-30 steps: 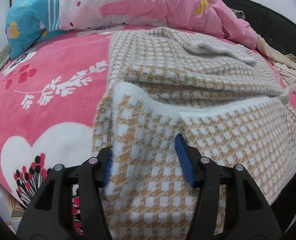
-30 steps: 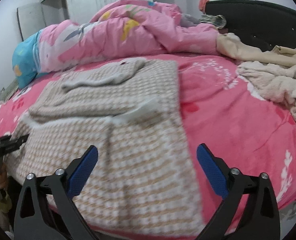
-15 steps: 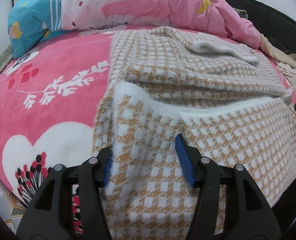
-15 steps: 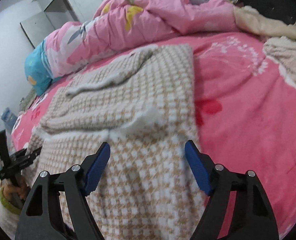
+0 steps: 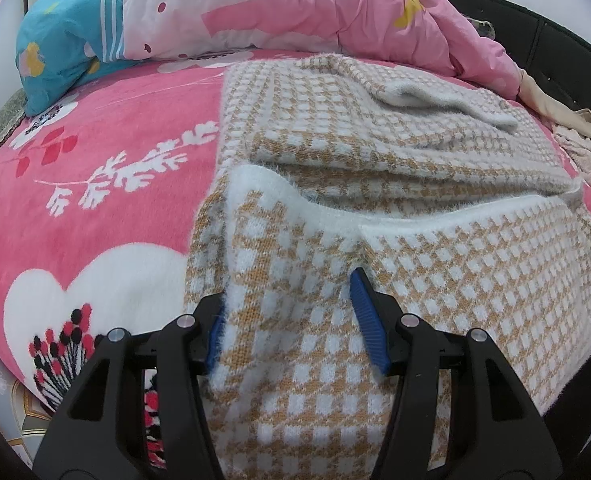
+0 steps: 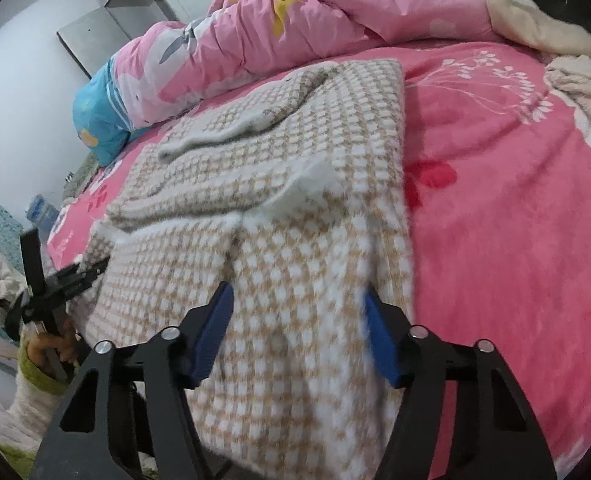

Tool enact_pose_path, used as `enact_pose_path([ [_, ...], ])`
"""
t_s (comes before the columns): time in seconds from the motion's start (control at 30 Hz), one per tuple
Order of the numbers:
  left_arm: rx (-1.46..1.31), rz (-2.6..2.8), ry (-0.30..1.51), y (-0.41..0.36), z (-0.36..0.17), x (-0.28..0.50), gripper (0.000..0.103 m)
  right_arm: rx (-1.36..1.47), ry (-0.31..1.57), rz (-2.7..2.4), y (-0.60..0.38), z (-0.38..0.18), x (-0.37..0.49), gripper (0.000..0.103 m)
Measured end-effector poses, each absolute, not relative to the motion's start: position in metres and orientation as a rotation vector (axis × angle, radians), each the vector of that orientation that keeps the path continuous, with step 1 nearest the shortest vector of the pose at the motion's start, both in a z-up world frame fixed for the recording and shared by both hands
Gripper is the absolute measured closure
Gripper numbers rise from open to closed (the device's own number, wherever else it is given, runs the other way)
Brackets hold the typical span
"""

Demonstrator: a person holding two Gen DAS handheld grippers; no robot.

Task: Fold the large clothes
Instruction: 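Grasp the fuzzy side edge with the right tool while the left tool holds it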

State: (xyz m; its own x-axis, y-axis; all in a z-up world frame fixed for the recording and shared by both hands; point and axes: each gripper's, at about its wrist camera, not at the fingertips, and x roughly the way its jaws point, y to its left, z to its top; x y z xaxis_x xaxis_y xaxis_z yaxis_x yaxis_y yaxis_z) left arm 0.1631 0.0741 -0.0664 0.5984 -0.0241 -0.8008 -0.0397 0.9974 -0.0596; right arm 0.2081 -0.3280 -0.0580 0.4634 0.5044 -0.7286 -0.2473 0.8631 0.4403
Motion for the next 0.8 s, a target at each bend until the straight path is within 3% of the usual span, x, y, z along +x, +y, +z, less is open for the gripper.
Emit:
enact_pose_path([
  [0.23,-0.076,0.008,0.929,0.074,-0.067,0.163,0.05,0.382,1.035,0.48,-0.334,-0.073,0.22,0.06],
  [0.8,-0.073,0.013,0.933,0.072,-0.066,0.164,0.05,-0.001,1.052,0.372,-0.285,-0.062,0.204,0.074],
])
